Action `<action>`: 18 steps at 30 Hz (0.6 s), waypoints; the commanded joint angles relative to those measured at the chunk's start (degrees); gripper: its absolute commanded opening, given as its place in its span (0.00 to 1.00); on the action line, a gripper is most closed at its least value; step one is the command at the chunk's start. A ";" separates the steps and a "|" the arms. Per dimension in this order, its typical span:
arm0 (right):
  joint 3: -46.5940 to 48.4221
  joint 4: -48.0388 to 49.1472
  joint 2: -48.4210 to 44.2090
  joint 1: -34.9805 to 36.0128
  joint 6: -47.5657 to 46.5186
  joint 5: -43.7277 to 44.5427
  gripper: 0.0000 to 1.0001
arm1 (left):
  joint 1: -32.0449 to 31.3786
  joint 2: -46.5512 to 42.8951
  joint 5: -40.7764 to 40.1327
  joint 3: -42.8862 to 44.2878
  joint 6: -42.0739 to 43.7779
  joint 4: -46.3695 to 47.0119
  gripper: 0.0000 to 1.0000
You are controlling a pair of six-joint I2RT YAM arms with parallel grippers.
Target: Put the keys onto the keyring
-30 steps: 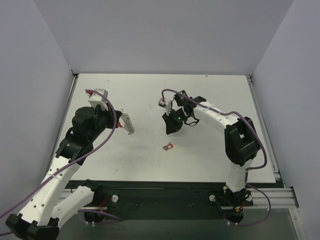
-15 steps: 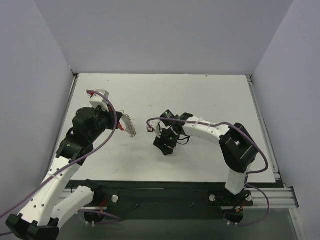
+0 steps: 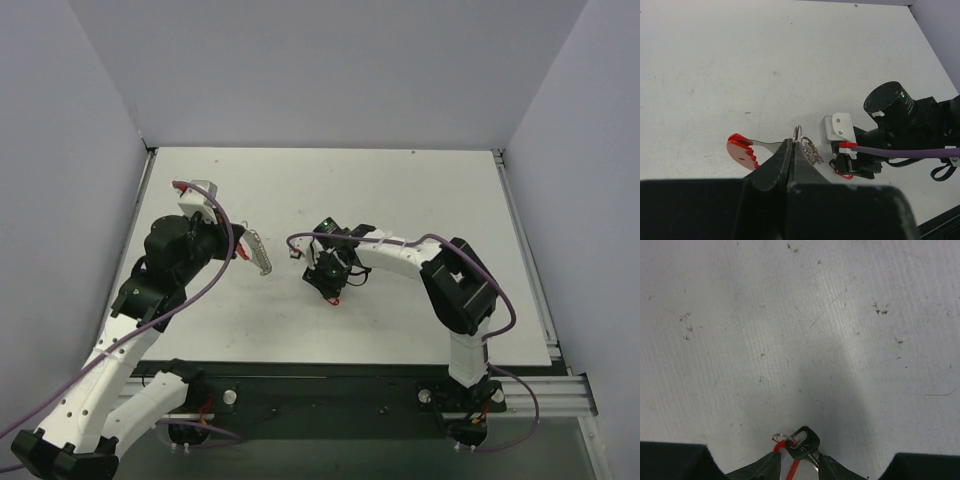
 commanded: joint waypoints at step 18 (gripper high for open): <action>0.72 -1.78 -5.31 -1.53 1.54 -4.43 0.34 | 0.46 -1.76 0.14 0.56 0.79 1.22 0.00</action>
